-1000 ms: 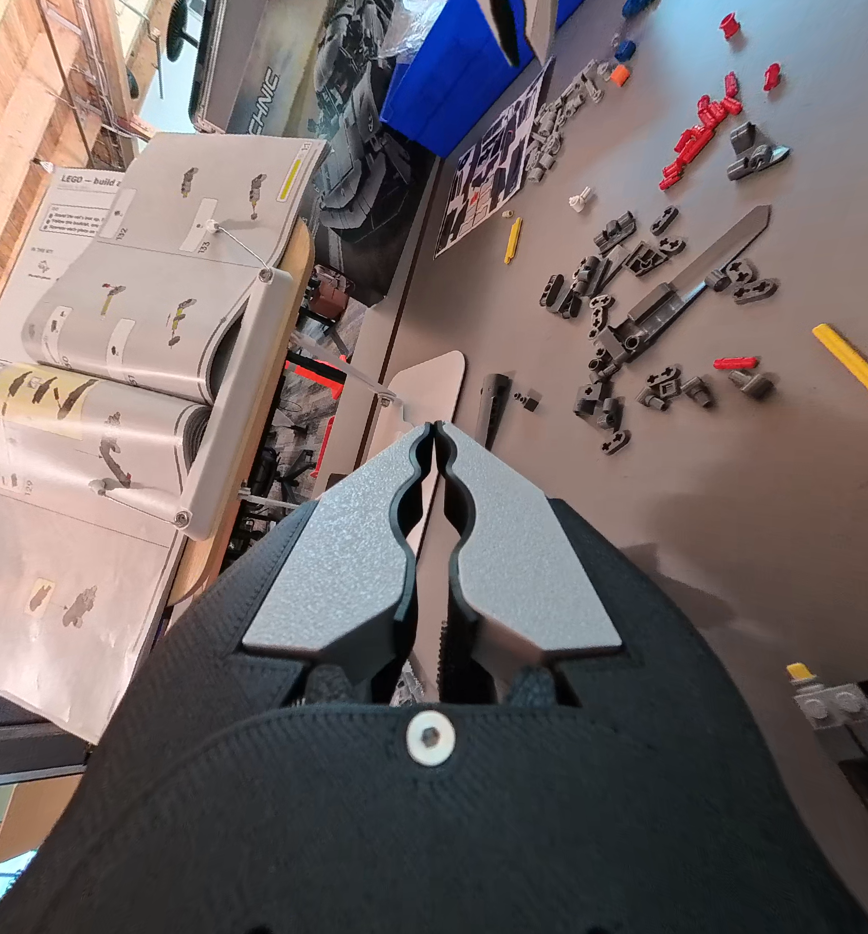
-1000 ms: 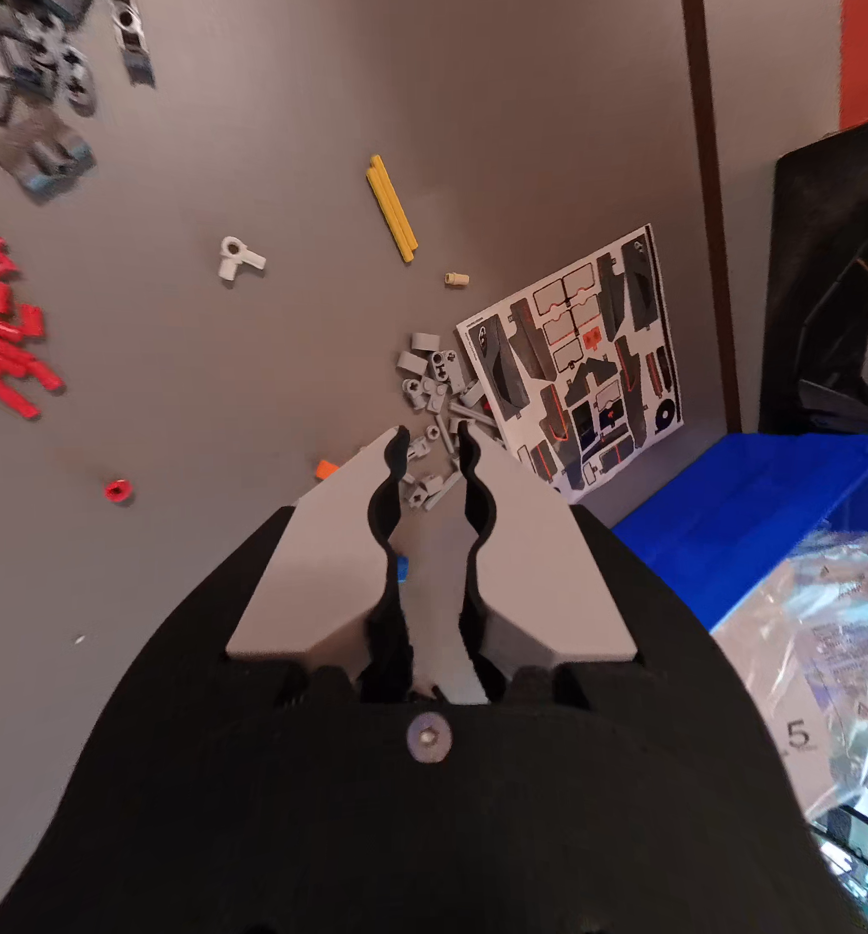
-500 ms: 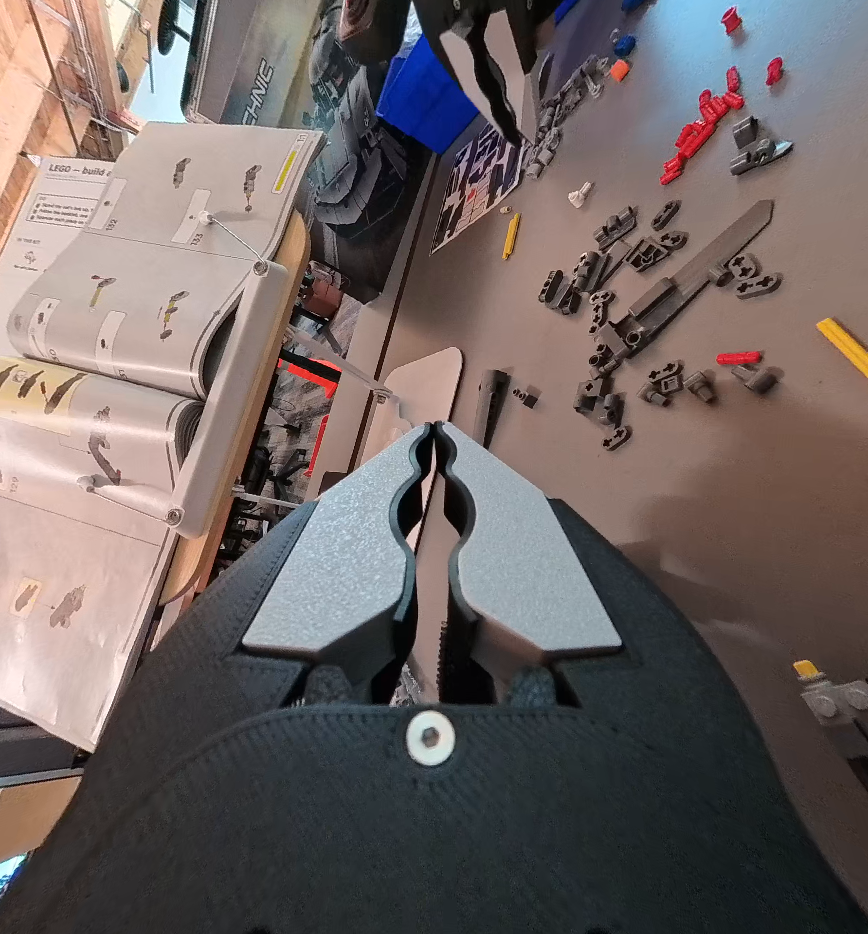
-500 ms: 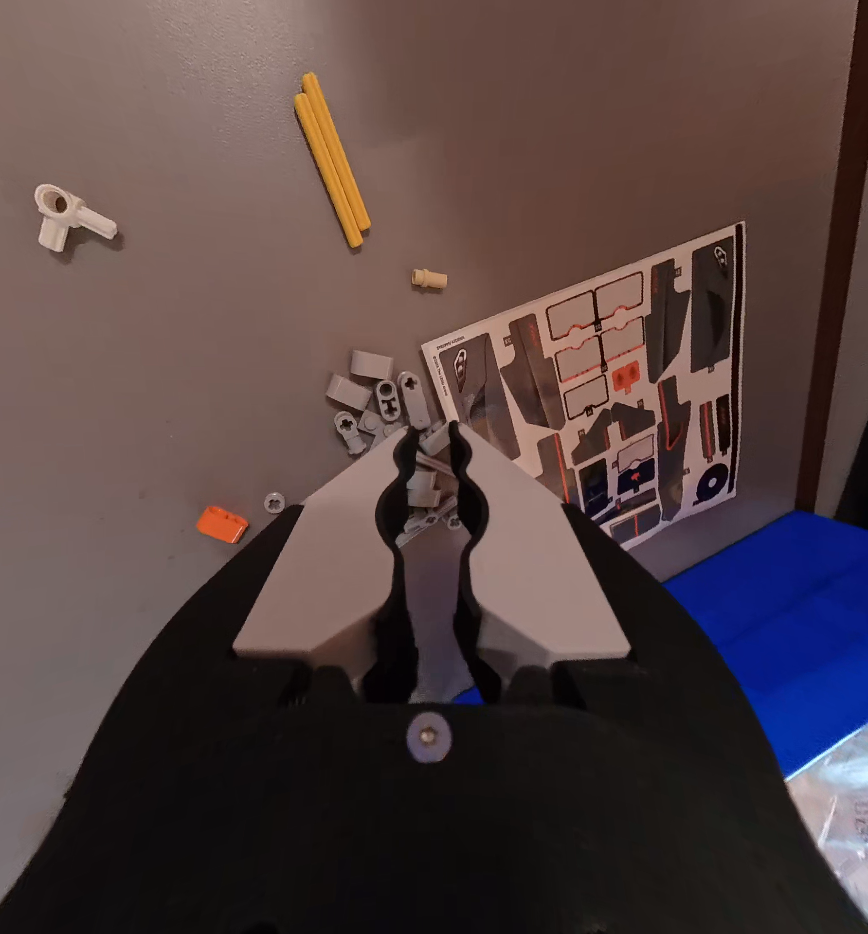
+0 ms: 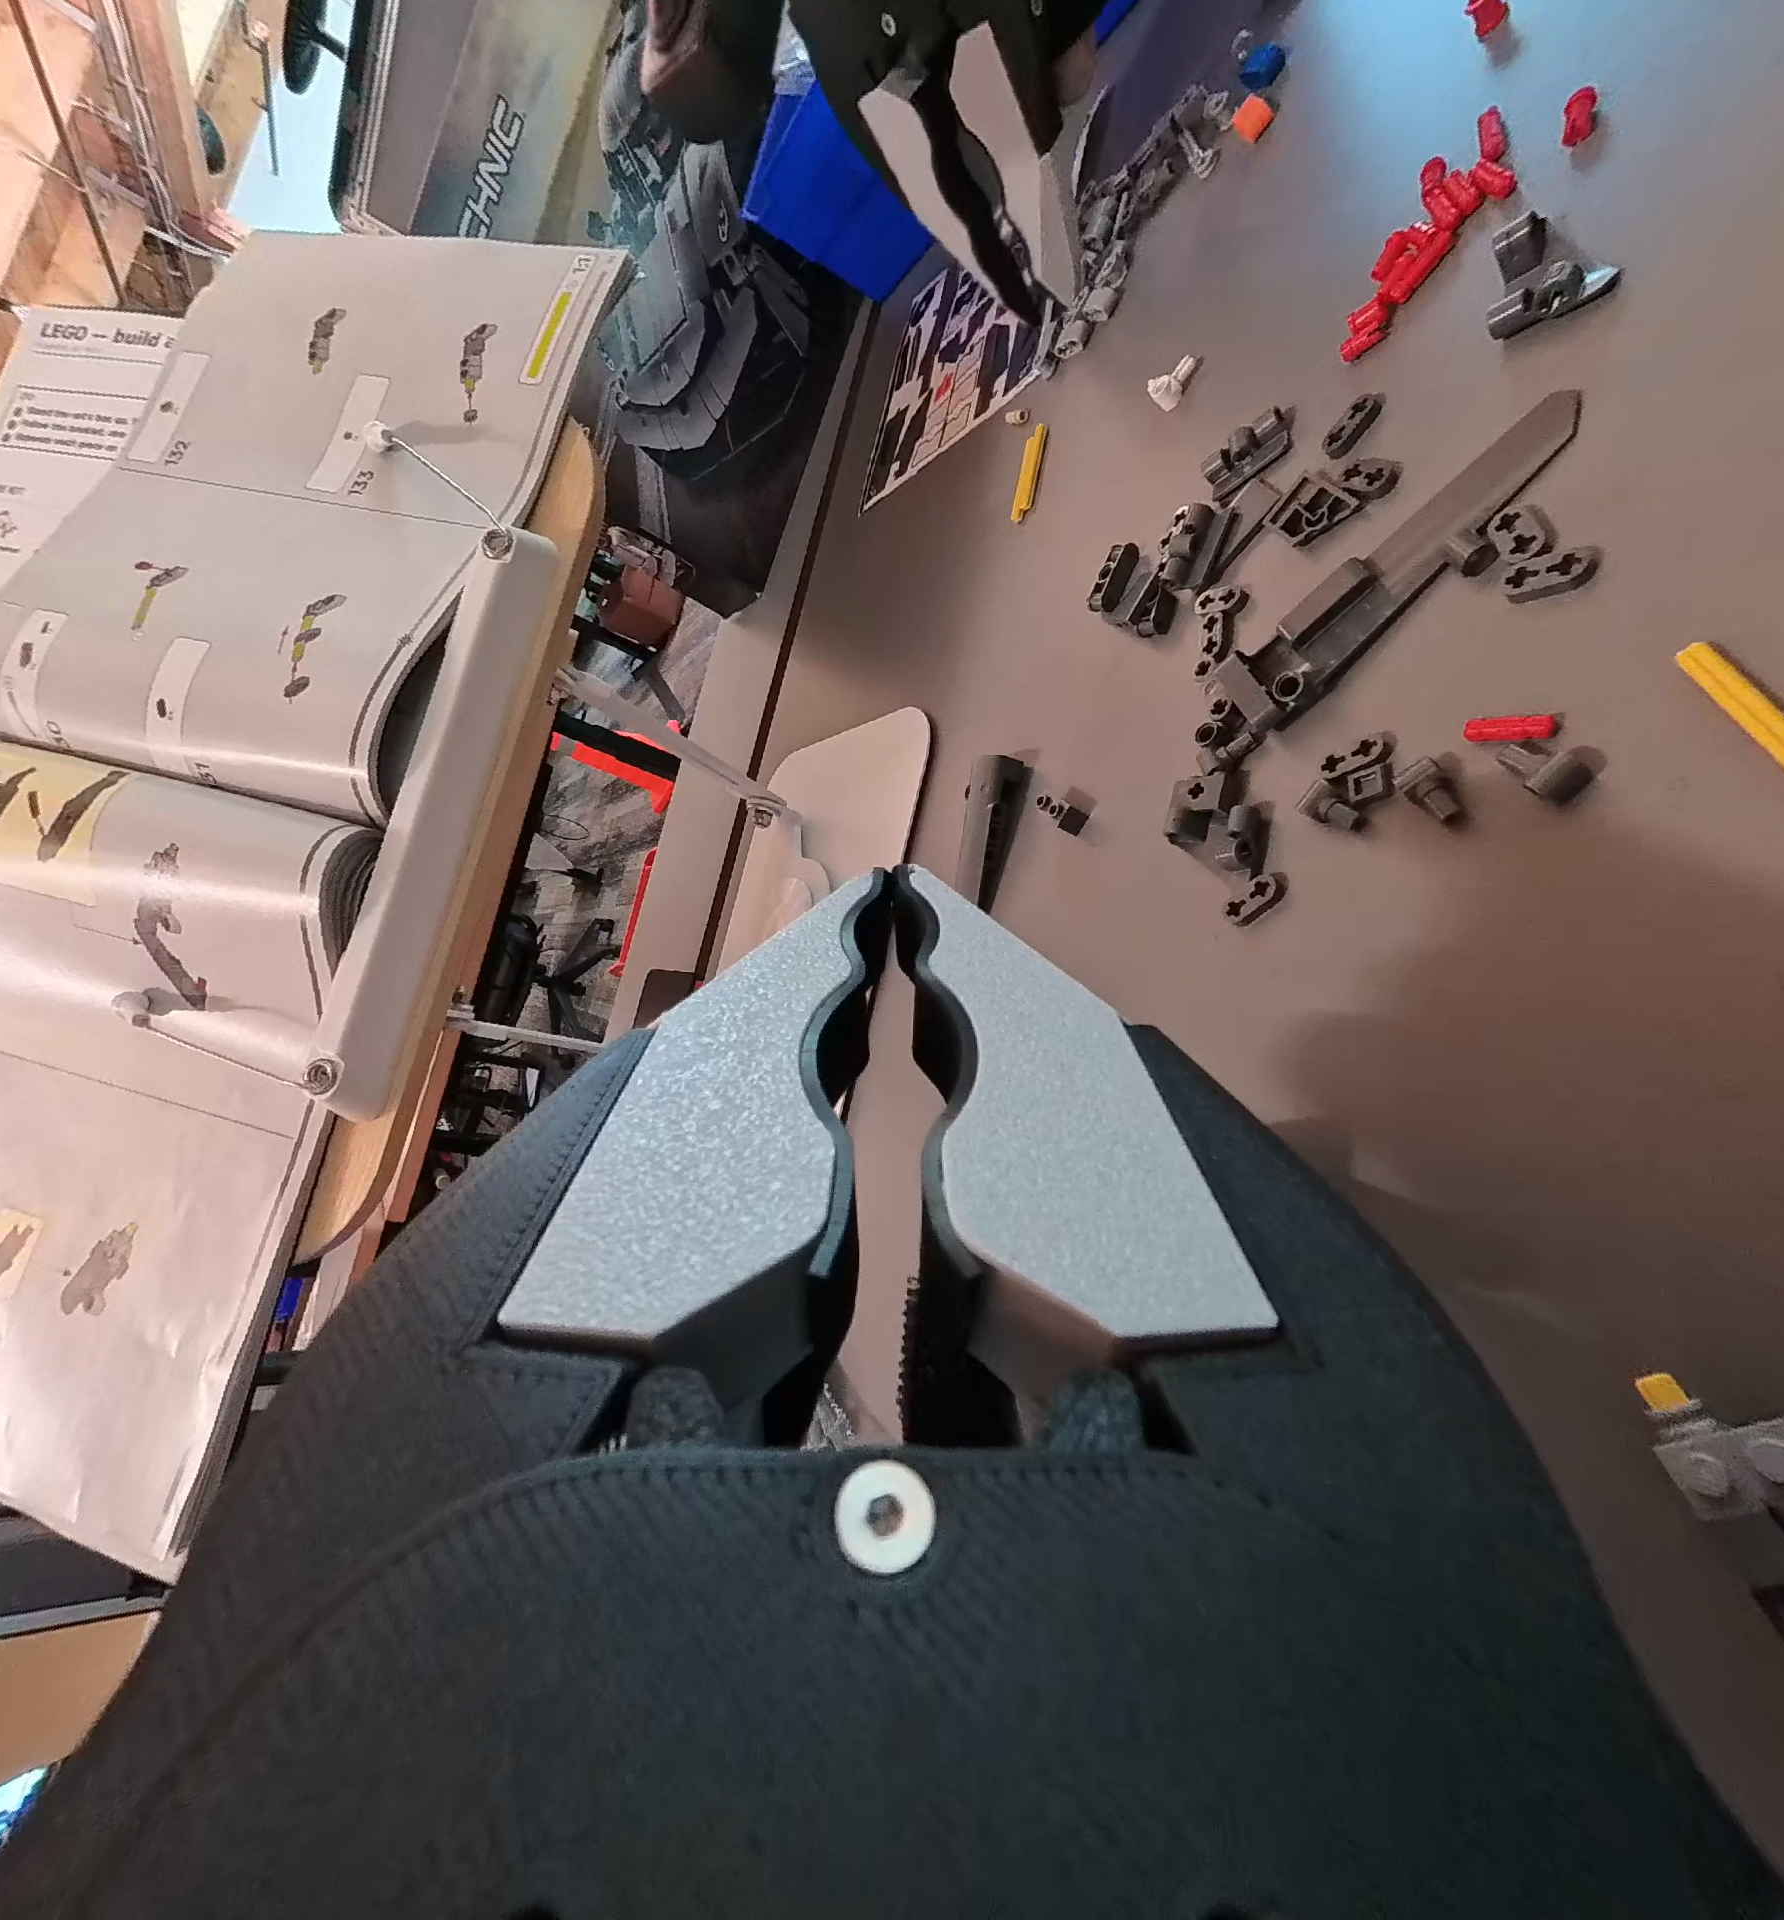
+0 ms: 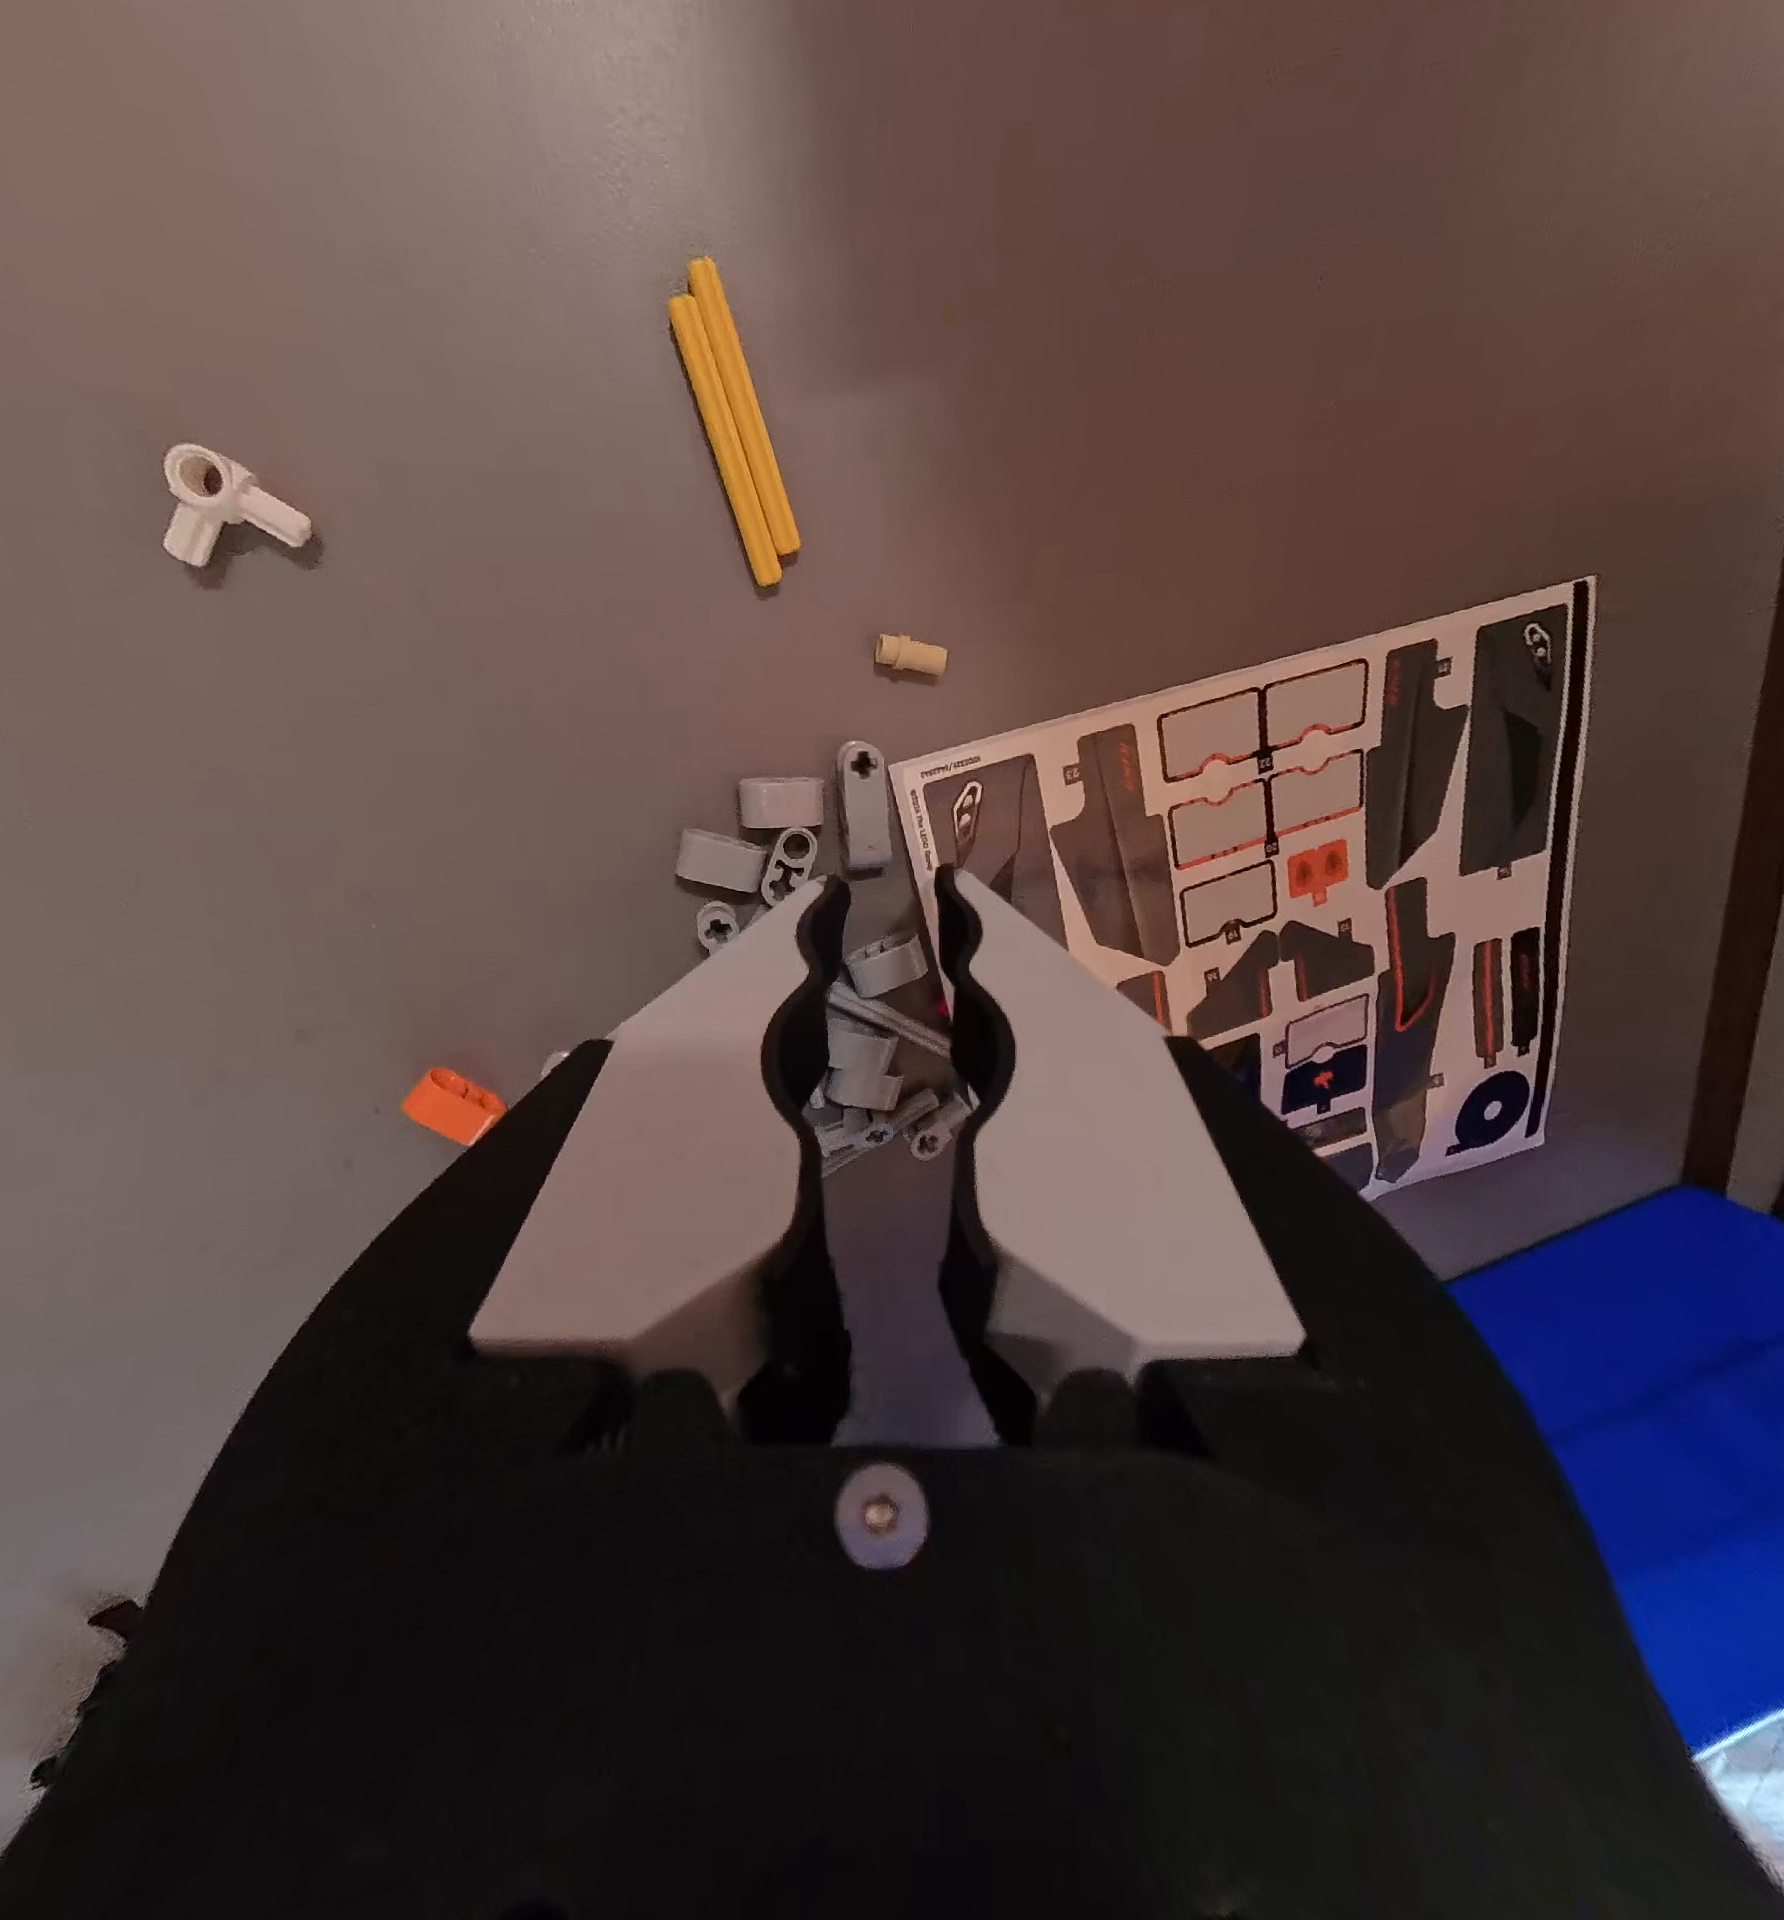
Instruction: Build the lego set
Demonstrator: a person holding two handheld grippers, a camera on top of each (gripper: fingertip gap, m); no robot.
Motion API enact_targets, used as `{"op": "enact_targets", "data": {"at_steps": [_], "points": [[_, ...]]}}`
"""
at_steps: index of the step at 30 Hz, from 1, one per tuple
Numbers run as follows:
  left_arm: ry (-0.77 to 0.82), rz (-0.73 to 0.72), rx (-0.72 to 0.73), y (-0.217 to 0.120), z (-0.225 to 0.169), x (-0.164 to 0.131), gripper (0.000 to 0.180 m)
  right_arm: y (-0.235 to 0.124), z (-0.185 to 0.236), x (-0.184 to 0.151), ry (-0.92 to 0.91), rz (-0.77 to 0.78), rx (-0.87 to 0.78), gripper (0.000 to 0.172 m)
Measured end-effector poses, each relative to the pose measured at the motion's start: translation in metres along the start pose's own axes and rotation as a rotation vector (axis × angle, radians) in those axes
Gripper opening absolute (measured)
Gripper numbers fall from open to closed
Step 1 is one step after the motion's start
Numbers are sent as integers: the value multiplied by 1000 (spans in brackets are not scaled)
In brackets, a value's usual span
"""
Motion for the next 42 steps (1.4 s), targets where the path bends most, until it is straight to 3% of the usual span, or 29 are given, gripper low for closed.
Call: {"op": "enact_targets", "data": {"at_steps": [12,21,29,34,42], "points": [[0,4,-7,2,-1,-1,0,3,-1,10,13,-48,43,16],[3,9,-9,4,-1,-2,0,5,2,11,19,-67,64,6],[-16,-17,14,-4,7,3,0,-35,15,20,18,-145,-76,6],[-10,-42,4,-7,4,9,0,-74,52,36,22,-207,-158,6],[-17,-68,34,-17,11,14,0,-114,174,59,-108,-272,-113,6]]}}
Point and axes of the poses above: each gripper's, where its closed fingertips meet, y out along the fingers, x out of its top, z = x × y across the jaws, the point moved 5 cm from there along -y, back along the fingers, and after that the axes turned 2 degrees about -z, right-handed, at the moved point
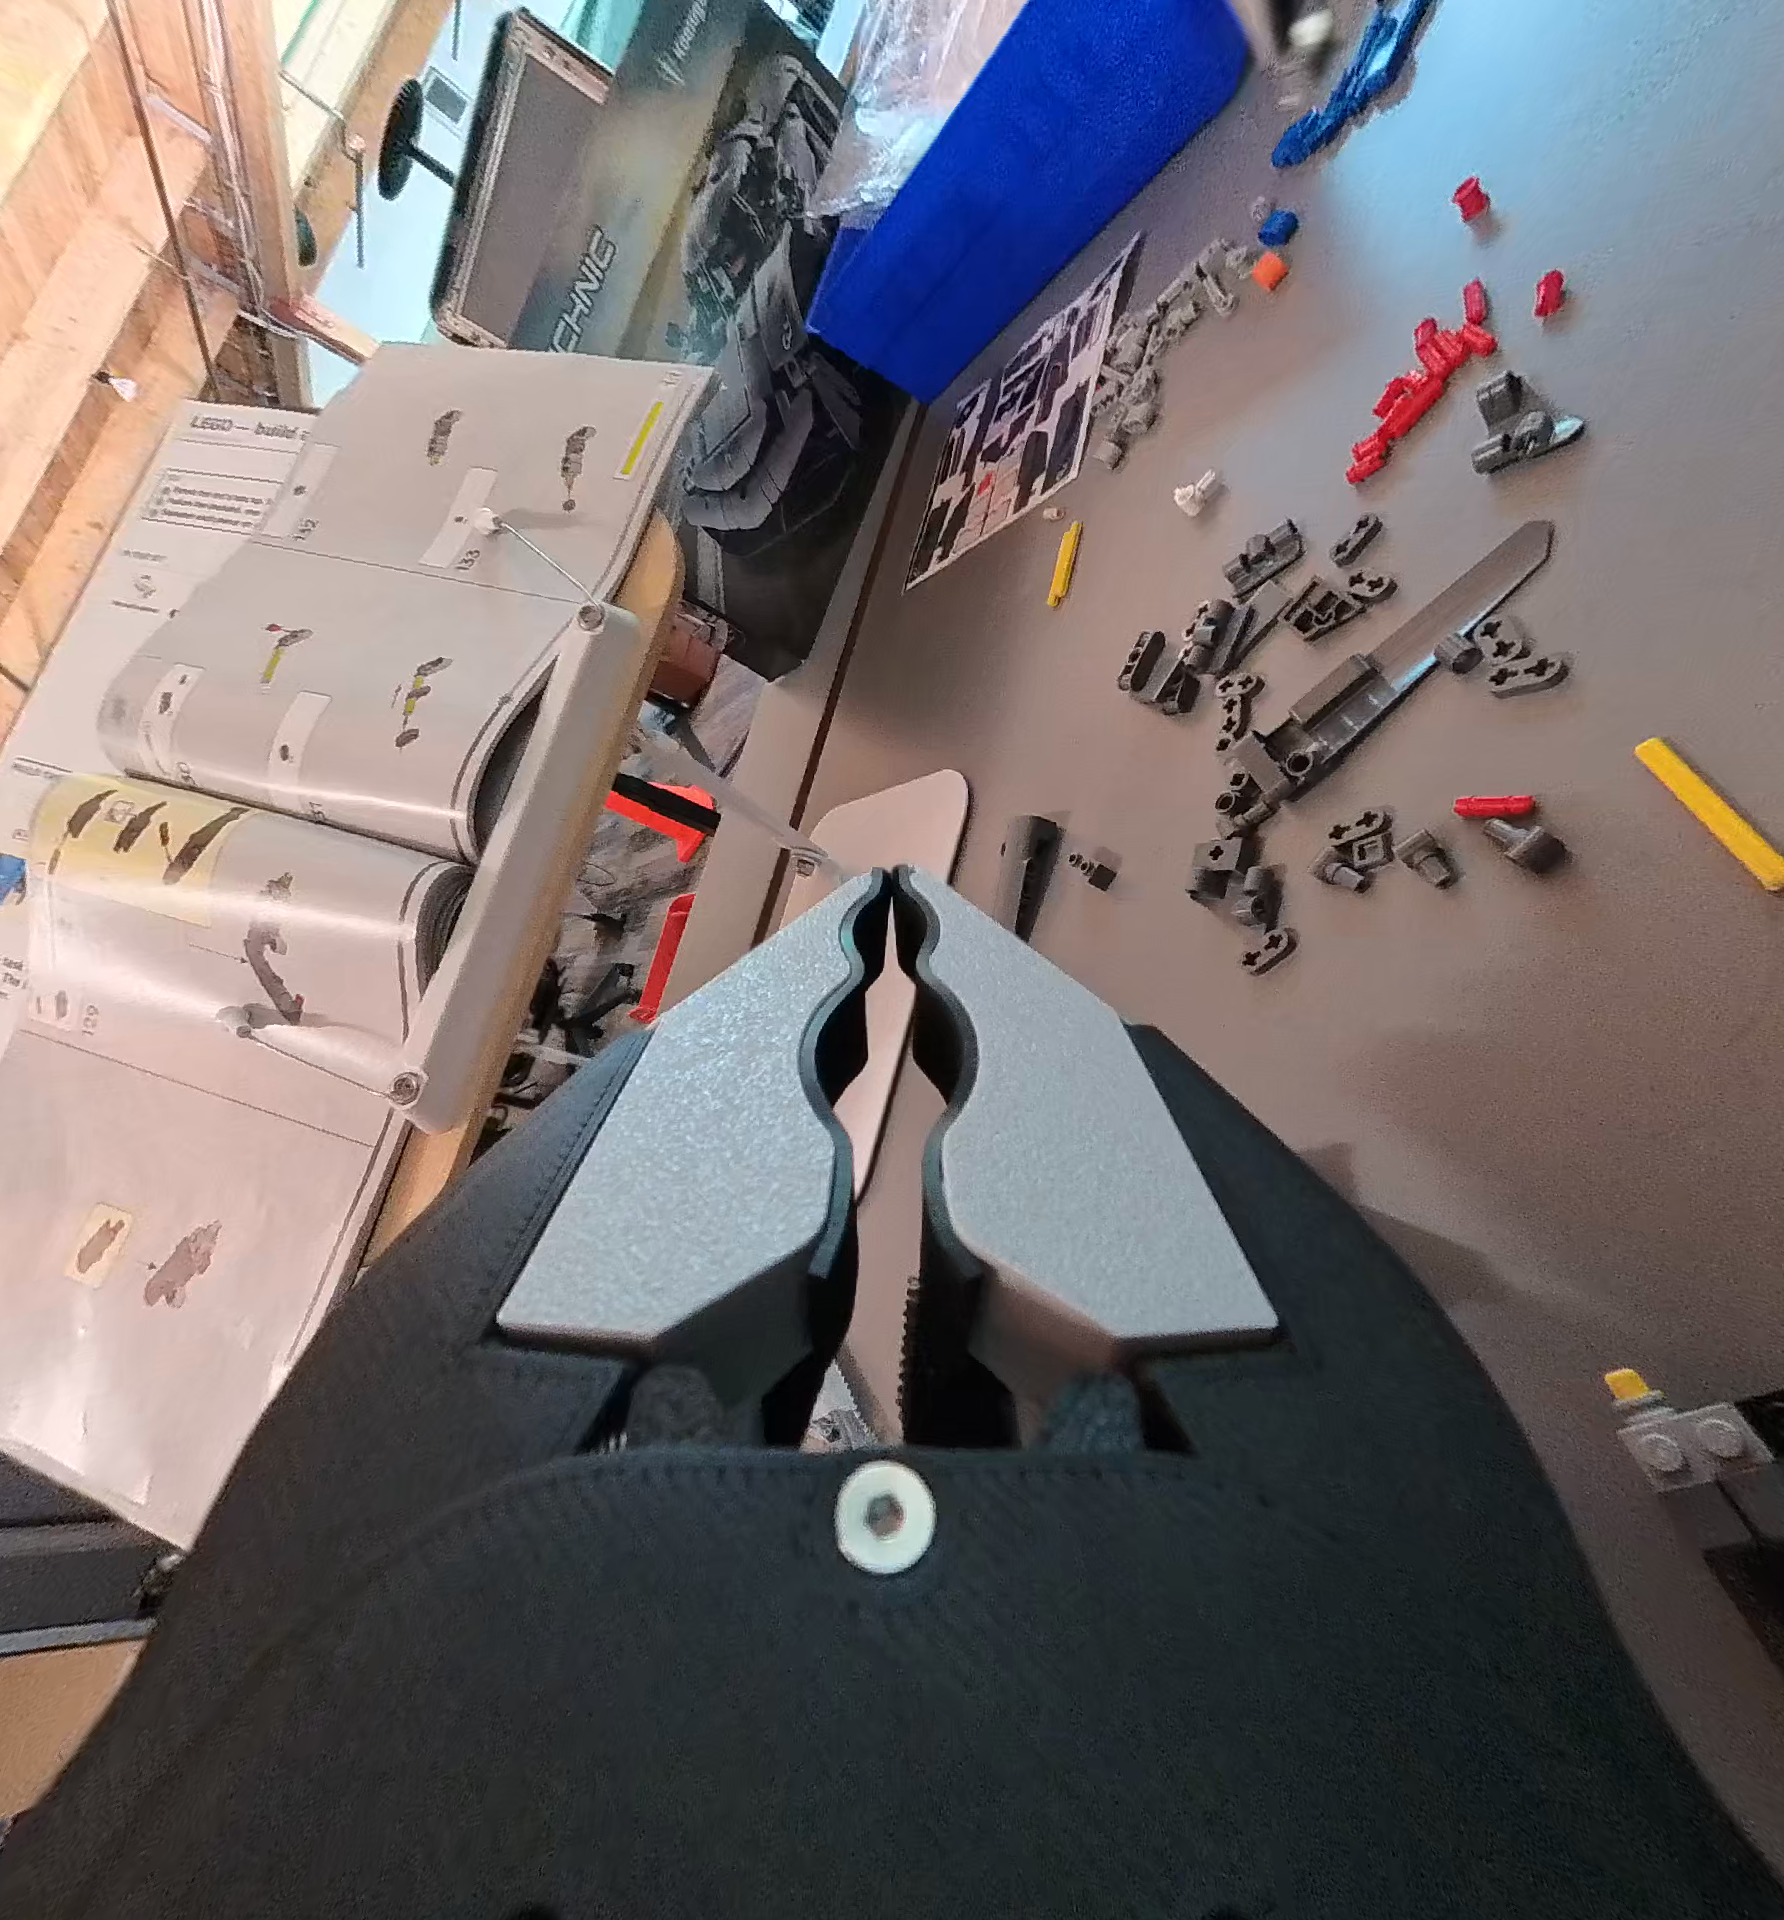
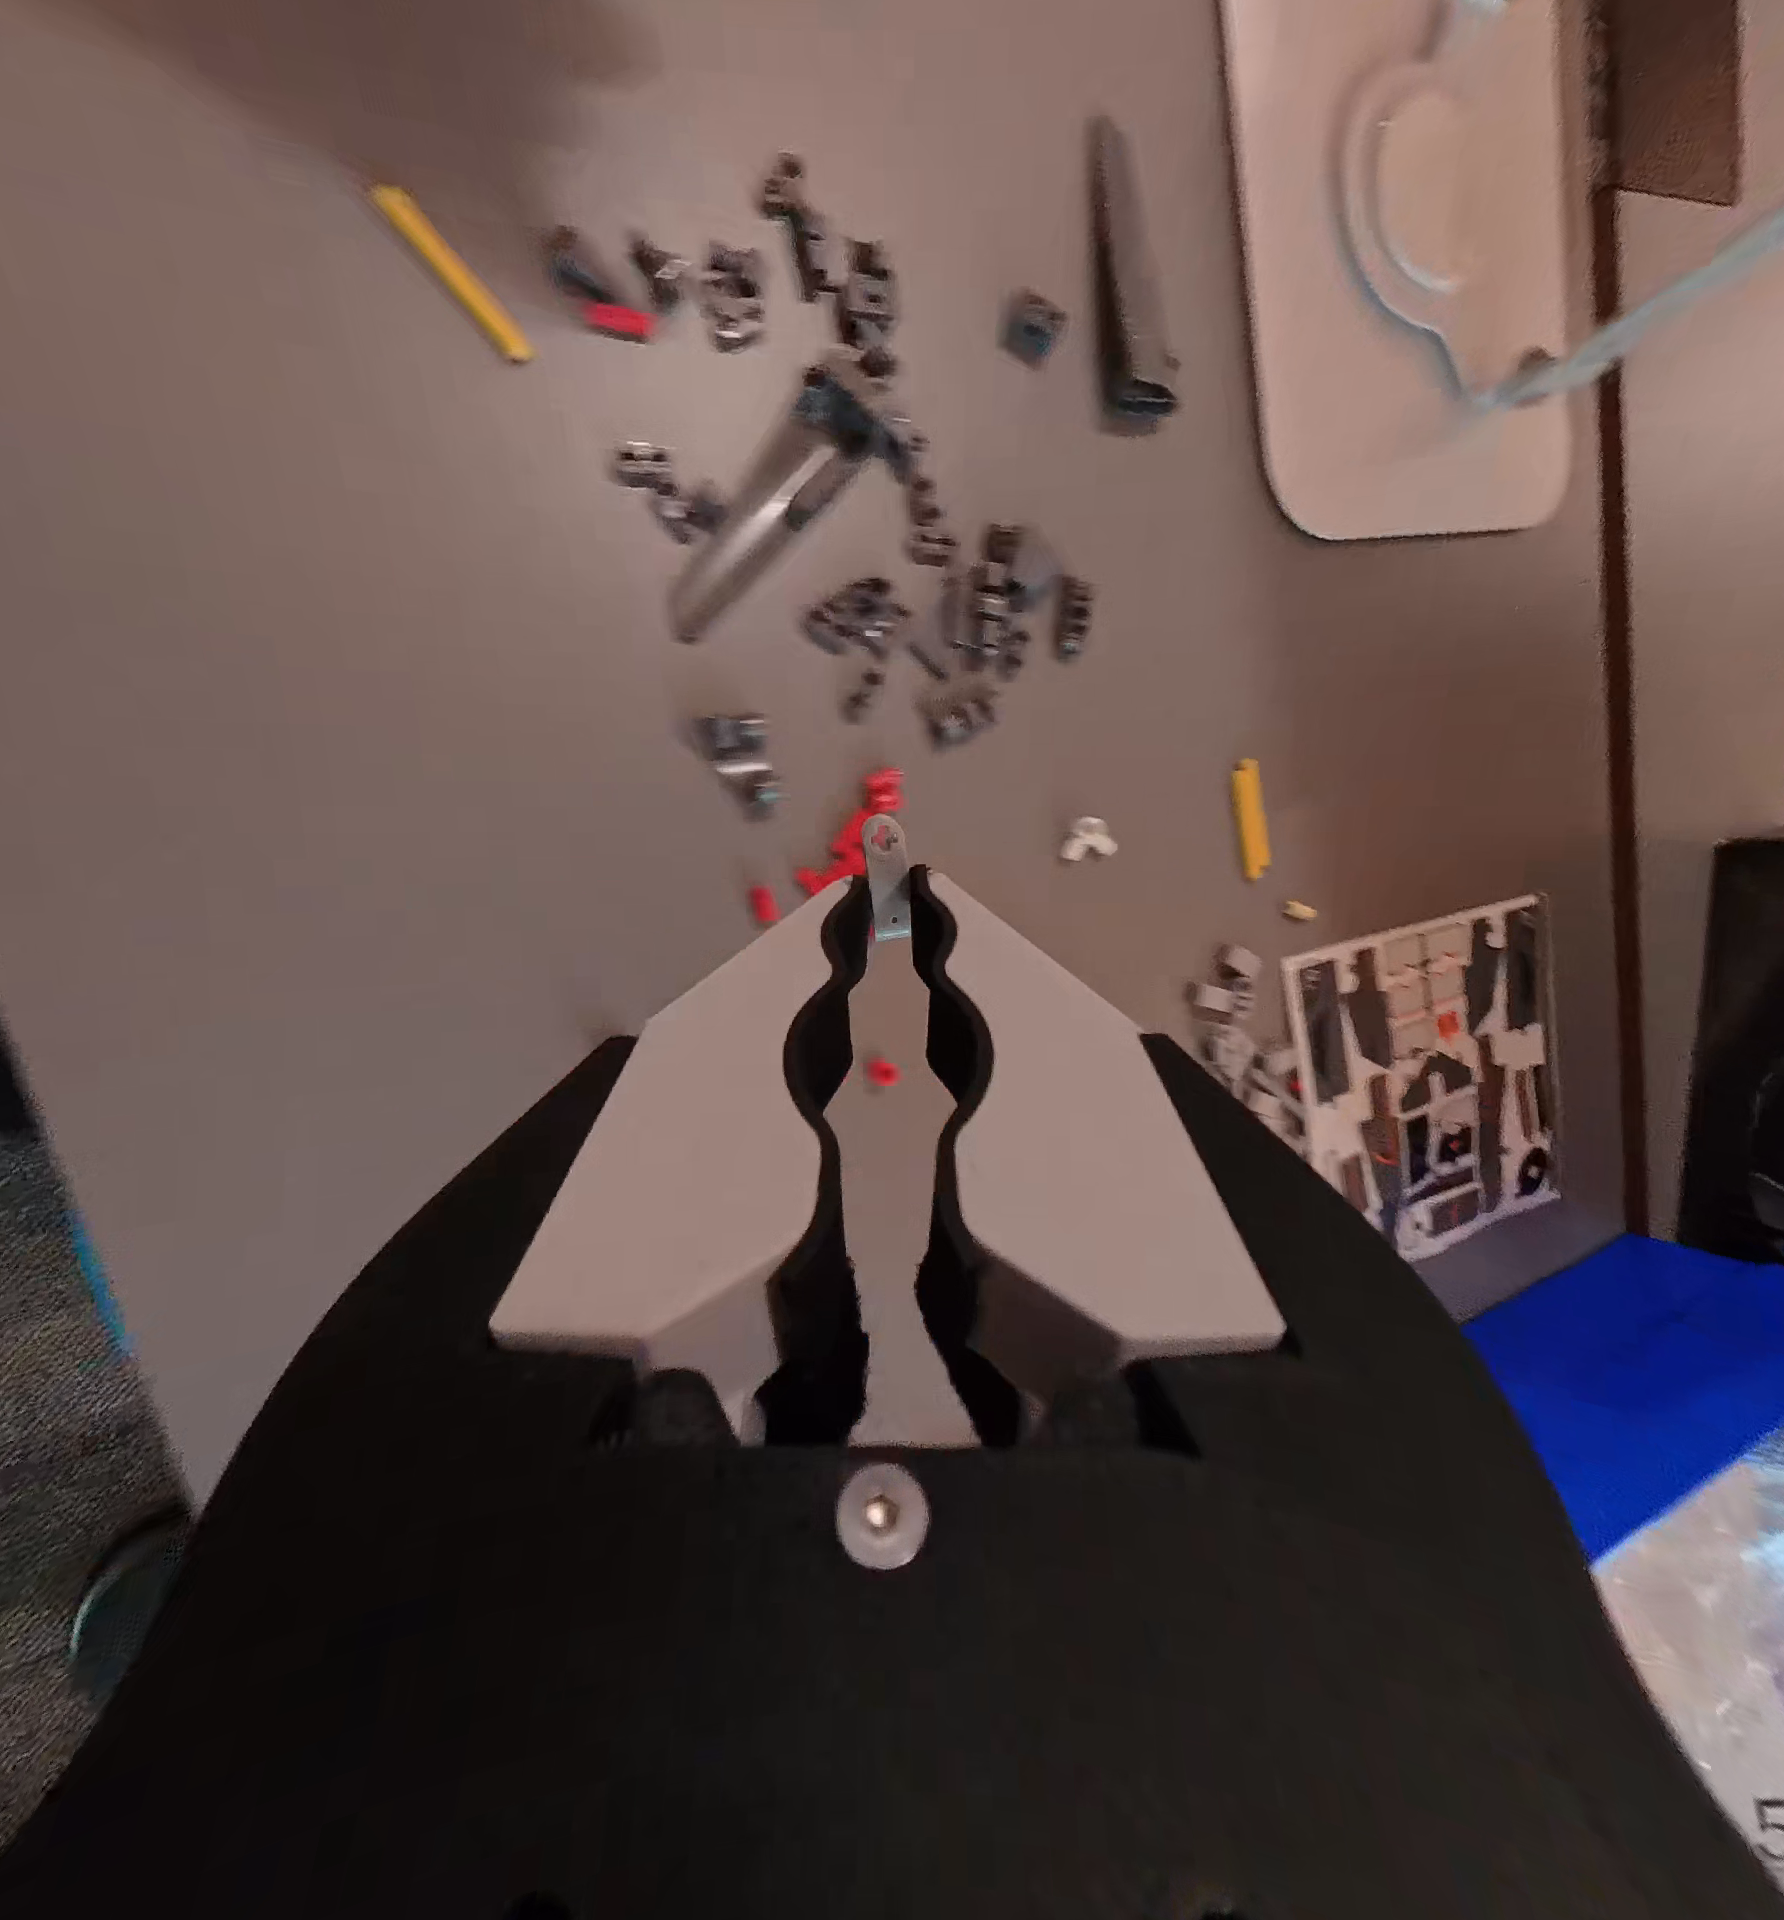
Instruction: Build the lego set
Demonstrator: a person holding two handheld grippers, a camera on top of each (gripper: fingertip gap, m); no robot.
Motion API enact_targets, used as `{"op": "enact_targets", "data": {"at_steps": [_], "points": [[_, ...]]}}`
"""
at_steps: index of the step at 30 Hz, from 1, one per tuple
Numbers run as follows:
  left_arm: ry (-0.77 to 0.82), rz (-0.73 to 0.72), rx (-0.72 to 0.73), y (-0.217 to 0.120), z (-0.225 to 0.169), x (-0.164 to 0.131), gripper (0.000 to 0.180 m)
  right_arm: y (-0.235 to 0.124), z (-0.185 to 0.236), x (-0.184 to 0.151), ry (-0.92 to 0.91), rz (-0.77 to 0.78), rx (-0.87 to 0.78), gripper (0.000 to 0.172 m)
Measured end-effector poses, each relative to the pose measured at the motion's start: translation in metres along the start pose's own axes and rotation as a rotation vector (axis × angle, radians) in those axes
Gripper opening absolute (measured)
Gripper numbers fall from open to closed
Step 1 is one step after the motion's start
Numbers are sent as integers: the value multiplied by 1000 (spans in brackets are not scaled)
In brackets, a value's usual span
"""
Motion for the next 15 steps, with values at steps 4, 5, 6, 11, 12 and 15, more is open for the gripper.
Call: {"op": "enact_targets", "data": {"at_steps": [4,5,6,11,12,15], "points": [[4,-12,3,-3,0,4,0,3,45,8,-12,17,16,6],[8,-15,4,-4,-1,5,0,5,52,9,-1,14,6,6],[12,-20,4,-5,-1,7,0,7,58,11,19,1,-8,6],[8,-54,-12,-8,-5,15,0,17,70,20,126,-109,-102,6],[9,-61,-23,-8,-7,16,1,19,71,21,146,-133,-116,5],[34,-67,-58,-8,-13,22,7,23,72,23,201,-183,-147,5]]}}
Point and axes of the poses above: each gripper's, where its closed fingertips meet, y out along the fingers, x out of its top, z = x × y across the jaws, the point moved 5 cm from there along -y, back along the fingers, and after that the axes turned 2 degrees about -z, right-handed, at the moved point
